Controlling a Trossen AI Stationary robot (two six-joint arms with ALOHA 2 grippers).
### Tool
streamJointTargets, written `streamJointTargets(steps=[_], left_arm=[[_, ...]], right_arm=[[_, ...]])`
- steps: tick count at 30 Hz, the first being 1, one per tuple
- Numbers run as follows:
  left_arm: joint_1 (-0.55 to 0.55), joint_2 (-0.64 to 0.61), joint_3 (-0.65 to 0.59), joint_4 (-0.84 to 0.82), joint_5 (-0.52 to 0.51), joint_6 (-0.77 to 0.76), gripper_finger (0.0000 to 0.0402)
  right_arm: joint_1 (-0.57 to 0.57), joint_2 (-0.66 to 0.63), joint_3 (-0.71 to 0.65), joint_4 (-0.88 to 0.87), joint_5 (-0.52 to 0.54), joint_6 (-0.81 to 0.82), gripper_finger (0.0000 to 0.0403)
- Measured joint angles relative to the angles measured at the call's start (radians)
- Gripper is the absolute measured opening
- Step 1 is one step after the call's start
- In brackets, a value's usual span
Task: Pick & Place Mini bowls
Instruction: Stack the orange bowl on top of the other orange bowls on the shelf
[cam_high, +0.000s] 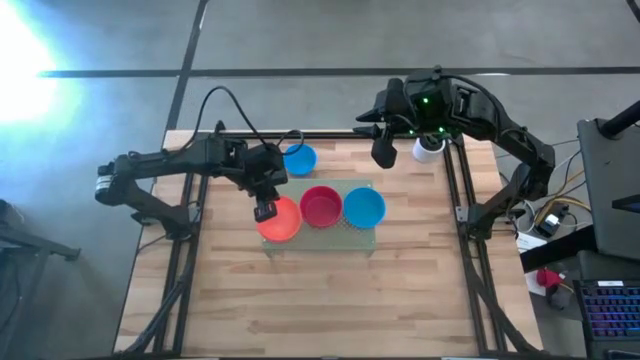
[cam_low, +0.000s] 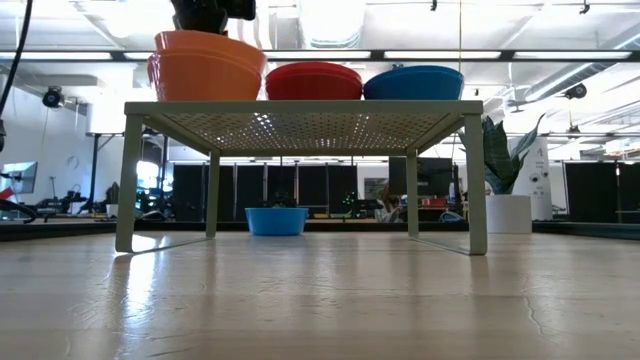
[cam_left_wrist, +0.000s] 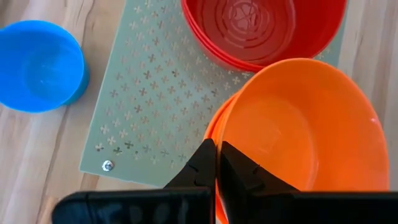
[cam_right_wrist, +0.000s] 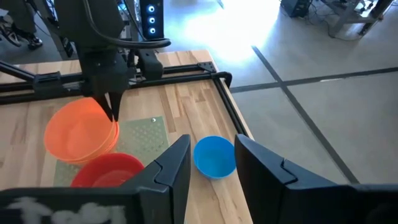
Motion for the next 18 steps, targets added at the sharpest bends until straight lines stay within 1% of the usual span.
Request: streamJointTargets(steps=[6,18], left_arm=[[0.000,0.000,0.000,0.005,-0.031,0.001,0.0010],[0.000,0.000,-0.002,0.010,-0.033,-0.001,0.0010]], right_arm=[[0.000,0.000,0.000,0.000,0.000,0.000,0.0121],[0.000,0.000,0.000,0.011,0.001,0.000,0.0118]])
